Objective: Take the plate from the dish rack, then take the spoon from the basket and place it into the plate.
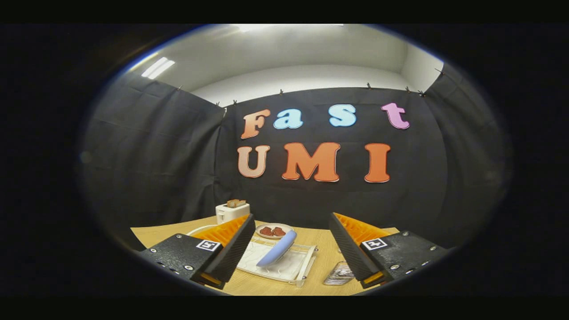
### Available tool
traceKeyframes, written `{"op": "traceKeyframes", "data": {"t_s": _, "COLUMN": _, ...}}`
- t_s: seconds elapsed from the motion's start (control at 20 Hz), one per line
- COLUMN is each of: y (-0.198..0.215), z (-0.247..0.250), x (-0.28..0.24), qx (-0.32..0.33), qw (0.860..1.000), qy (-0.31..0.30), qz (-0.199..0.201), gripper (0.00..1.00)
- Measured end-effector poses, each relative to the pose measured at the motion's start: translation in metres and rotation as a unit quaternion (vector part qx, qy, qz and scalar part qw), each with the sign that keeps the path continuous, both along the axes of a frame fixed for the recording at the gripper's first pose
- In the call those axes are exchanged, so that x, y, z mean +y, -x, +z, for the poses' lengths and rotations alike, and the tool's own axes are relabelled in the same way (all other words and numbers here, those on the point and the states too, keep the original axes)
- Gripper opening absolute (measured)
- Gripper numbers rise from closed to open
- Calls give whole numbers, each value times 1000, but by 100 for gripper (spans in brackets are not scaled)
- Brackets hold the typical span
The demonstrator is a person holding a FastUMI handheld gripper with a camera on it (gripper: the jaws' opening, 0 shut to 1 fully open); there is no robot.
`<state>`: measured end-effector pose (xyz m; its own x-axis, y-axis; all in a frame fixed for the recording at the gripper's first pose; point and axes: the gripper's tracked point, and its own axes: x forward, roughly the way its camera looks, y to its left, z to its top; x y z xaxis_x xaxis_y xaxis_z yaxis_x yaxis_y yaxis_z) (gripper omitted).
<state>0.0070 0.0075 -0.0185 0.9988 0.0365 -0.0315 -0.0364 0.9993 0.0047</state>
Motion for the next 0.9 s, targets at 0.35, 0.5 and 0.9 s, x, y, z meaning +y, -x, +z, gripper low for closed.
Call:
{"op": "traceKeyframes", "data": {"t_s": 0.35, "y": -18, "z": -22, "x": 11, "qx": 55, "qw": 998, "qy": -14, "qz": 22, "gripper": 100}}
{"op": "traceKeyframes", "data": {"t_s": 0.5, "y": -29, "z": -40, "x": 31, "qx": 119, "qw": 991, "qy": -33, "qz": 60, "gripper": 100}}
{"op": "traceKeyframes", "data": {"t_s": 0.9, "y": -73, "z": -98, "x": 65, "qx": 303, "qw": 946, "qy": -56, "qz": 99, "gripper": 99}}
